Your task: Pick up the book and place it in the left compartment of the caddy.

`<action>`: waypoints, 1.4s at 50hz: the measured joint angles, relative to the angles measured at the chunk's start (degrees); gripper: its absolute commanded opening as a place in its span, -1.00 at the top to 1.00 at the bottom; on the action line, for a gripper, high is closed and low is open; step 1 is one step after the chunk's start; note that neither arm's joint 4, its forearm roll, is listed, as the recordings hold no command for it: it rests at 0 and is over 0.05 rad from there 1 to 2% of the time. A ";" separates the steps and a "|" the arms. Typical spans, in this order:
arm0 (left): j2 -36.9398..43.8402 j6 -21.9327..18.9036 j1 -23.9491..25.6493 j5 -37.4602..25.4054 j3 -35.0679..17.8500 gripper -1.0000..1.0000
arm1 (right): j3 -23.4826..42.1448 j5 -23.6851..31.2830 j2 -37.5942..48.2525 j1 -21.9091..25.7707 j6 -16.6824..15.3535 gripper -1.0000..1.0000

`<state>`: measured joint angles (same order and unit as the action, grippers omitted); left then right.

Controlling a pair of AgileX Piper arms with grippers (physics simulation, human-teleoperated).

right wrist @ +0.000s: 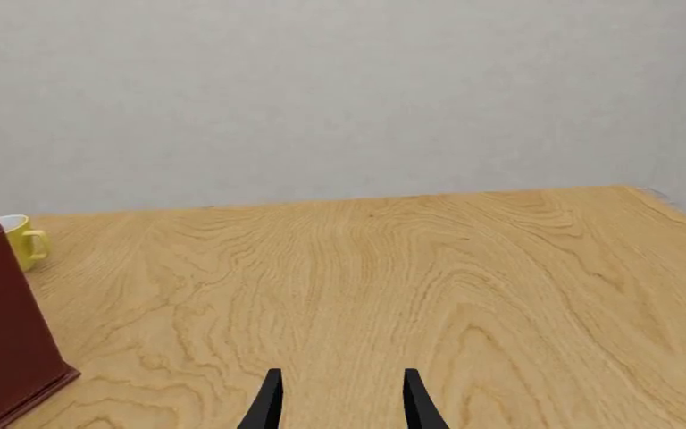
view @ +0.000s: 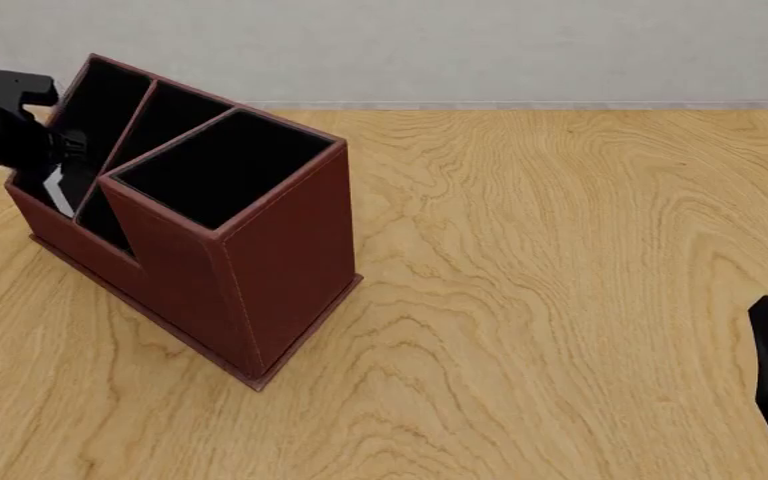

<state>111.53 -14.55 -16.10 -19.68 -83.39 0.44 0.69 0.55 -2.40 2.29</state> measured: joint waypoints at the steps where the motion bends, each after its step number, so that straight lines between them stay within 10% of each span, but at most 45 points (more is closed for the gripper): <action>1: -0.05 0.00 0.00 -0.02 0.00 -1.00 | 0.00 0.01 -0.01 0.00 0.00 -1.00; 70: -7.33 1.63 -0.97 -5.34 -2.77 -1.00 | 0.04 0.07 -0.44 0.08 0.35 -1.00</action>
<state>104.20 -12.91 -17.07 -25.02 -86.16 0.48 0.76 0.11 -2.32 2.63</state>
